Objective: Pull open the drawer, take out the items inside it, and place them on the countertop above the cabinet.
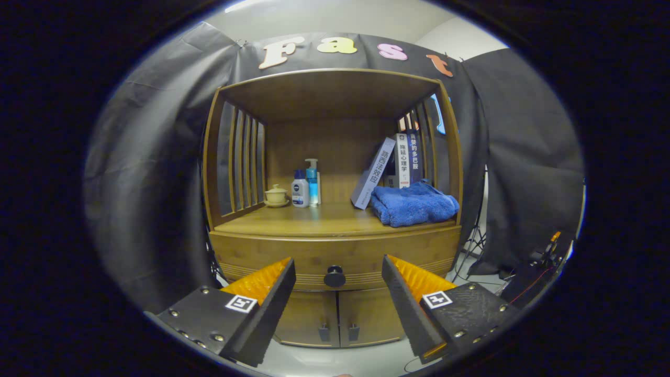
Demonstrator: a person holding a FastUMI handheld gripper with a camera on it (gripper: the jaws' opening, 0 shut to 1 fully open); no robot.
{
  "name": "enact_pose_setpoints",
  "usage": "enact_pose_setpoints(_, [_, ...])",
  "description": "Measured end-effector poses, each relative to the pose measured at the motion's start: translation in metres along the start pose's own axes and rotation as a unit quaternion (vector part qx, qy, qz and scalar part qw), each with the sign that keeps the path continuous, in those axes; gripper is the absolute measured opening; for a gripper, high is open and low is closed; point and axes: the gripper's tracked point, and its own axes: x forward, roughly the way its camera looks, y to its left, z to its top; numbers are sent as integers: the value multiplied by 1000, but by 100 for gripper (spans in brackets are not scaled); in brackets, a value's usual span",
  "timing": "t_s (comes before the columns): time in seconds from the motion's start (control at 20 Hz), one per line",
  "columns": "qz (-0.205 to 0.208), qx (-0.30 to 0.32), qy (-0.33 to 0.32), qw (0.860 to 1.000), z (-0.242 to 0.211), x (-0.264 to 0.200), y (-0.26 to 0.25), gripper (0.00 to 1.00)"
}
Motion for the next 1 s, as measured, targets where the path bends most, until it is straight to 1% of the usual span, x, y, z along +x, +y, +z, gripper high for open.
enact_pose_setpoints(0.3, [0, -7, 5, 1000, -10, 16, 3, 99])
enact_pose_setpoints(0.55, [-12, -29, 7, 999, -25, 55, 1, 99])
enact_pose_setpoints(0.7, [-10, -40, 11, 999, -40, 80, 9, 99])
enact_pose_setpoints(0.85, [-20, -42, 4, 999, -49, 101, 10, 99])
enact_pose_setpoints(0.95, [-43, -34, 4, 998, -55, 105, -3, 99])
enact_pose_setpoints(1.0, [-47, -32, 8, 998, -60, 112, -4, 99])
